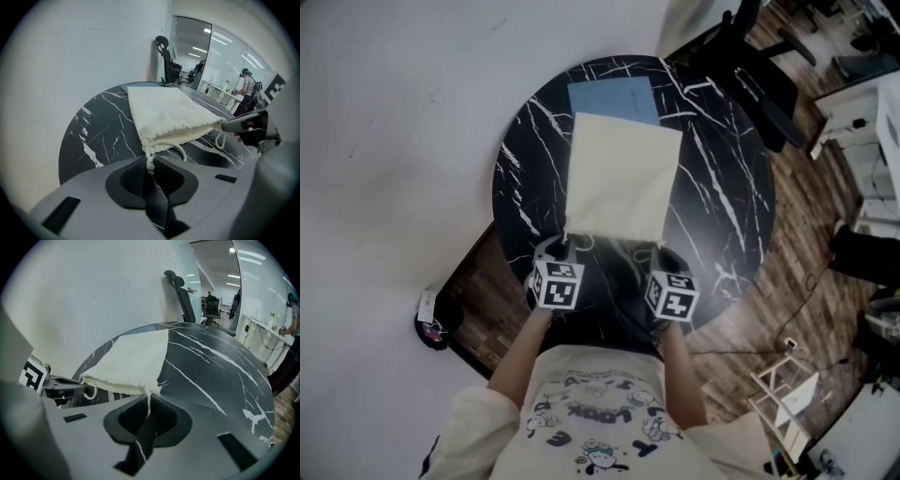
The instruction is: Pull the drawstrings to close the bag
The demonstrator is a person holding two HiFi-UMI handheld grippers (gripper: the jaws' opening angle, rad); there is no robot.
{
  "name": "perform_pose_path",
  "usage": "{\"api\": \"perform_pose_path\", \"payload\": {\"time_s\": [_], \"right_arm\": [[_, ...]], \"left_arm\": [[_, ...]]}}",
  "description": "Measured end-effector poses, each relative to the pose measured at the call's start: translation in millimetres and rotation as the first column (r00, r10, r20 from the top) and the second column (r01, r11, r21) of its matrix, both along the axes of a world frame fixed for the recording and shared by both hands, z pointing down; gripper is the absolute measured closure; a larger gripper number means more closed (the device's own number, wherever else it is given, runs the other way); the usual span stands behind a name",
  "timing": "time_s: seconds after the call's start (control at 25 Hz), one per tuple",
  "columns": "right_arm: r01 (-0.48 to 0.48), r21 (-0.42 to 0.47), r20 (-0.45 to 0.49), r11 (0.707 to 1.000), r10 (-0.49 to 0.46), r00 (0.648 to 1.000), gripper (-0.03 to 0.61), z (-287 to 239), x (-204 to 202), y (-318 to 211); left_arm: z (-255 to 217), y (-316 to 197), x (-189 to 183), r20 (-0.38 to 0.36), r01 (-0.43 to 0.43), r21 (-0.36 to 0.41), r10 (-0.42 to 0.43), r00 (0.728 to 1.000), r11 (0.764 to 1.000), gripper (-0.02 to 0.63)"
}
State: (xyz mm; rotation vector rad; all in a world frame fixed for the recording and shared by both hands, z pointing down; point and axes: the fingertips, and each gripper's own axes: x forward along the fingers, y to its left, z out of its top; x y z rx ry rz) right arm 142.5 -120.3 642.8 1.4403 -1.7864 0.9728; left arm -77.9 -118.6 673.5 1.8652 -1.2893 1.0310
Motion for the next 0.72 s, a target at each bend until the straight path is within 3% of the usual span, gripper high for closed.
{"api": "perform_pose_path", "payload": {"time_s": [0.28,0.56,0.72], "right_arm": [[-0.048,0.027,-0.075,0.998,0.05,0.996,0.552,-8,21,2],[-0.052,-0.001,-0.113,0.999,0.052,0.992,0.552,0,32,17],[-0.073,0.011,-0.142,0.997,0.074,0.987,0.552,-1,43,19]], "left_arm": [[-7,2,-29,-0.013,0.144,-0.028,-0.145,0.989,0.989,0.538],[-11,8,-51,0.029,0.219,-0.025,-0.218,0.975,0.975,0.538],[-12,14,-63,0.023,0.295,-0.038,-0.294,0.955,0.955,0.538]]}}
